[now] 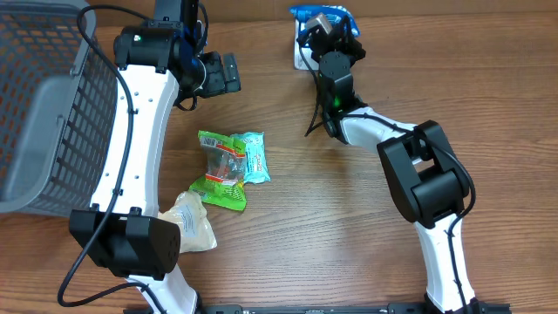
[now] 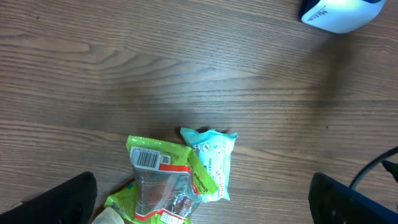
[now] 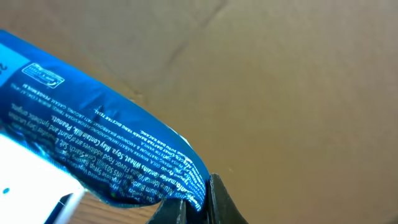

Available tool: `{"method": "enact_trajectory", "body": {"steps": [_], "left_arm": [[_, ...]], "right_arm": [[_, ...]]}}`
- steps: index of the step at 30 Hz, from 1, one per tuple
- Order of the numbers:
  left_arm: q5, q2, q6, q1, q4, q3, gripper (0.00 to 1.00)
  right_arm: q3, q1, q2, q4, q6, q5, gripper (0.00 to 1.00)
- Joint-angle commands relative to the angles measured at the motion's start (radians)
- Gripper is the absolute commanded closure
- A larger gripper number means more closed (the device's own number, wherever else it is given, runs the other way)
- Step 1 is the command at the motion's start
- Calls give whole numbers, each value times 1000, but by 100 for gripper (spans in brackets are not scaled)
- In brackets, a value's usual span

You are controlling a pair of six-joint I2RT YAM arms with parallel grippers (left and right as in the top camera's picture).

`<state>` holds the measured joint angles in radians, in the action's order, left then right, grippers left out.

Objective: Scan the item barcode
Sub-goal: 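Hold the blue packet's barcode over the white scanner with the right gripper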

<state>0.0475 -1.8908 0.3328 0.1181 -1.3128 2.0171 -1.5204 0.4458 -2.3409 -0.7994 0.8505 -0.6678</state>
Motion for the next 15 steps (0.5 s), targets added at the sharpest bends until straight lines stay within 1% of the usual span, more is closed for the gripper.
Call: {"method": "enact_trajectory", "body": {"steps": [1, 5, 7, 9, 12, 15], "left_arm": [[-6, 1, -8, 6, 1, 14, 0], [-6, 1, -8, 6, 1, 14, 0], [-6, 1, -8, 6, 1, 14, 0], [-6, 1, -8, 6, 1, 14, 0], [-6, 1, -8, 6, 1, 14, 0], [-6, 1, -8, 6, 1, 14, 0]], "right_arm": [[-26, -10, -19, -45, -9, 92, 96], [-29, -39, -58, -75, -26, 113, 96], [-35, -60, -68, -82, -93, 112, 96], [-42, -85, -71, -76, -201, 108, 96], [-51, -101, -72, -43, -258, 109, 96], [-53, -106, -72, -45, -307, 109, 96]]}}
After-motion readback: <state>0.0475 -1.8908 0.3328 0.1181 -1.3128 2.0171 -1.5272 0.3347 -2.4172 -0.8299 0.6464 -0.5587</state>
